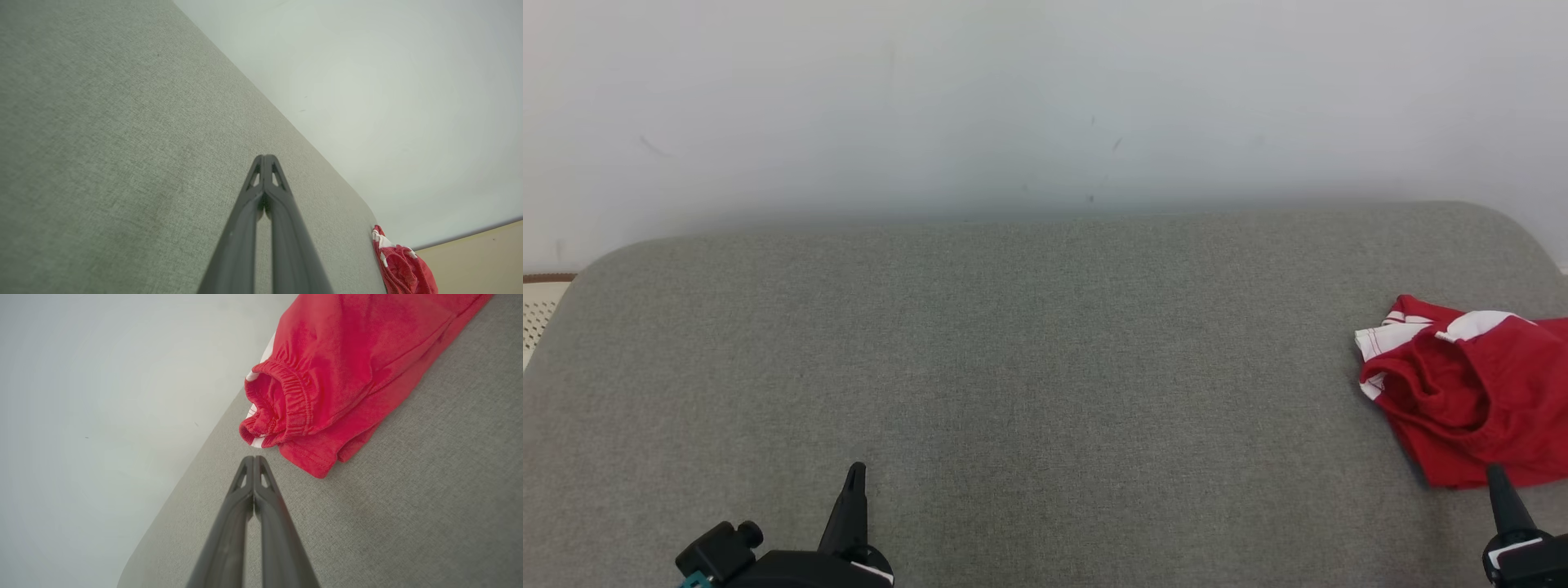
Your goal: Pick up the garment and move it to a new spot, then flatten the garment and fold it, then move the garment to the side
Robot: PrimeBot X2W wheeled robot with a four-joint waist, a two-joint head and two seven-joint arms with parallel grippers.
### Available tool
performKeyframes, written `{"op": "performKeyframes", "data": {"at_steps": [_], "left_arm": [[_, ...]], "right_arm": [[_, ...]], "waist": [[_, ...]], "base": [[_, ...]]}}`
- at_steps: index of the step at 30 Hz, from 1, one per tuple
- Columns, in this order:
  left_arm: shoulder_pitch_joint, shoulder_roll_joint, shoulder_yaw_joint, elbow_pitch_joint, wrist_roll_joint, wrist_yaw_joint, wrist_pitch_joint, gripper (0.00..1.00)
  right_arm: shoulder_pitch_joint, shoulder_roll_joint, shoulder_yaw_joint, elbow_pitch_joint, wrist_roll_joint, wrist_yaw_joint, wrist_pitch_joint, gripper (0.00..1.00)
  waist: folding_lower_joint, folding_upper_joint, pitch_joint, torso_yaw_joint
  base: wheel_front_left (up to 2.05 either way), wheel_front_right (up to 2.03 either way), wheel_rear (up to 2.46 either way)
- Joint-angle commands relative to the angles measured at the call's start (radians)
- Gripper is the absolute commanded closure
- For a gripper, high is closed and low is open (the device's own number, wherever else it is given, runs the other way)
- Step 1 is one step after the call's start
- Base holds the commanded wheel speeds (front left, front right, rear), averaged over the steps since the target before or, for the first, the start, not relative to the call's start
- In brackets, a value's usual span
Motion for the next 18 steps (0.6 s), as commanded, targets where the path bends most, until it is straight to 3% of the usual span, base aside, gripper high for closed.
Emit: {"op": "performKeyframes", "data": {"at_steps": [1, 18], "left_arm": [[-0.033, -0.002, -0.001, 0.005, -0.040, -0.011, -0.007, 1.00], [-0.084, -0.027, -0.019, 0.069, -0.225, -0.058, -0.015, 1.00]], "right_arm": [[-0.028, -0.014, -0.018, 0.006, 0.036, 0.000, 0.010, 1.00], [-0.094, -0.025, -0.112, 0.100, 0.206, 0.000, 0.077, 1.00]], "waist": [[0.0000, -0.0001, 0.001, -0.001], [0.0000, -0.0001, 0.008, -0.008]], "base": [[0.00, 0.00, 0.00], [0.00, 0.00, 0.00]]}}
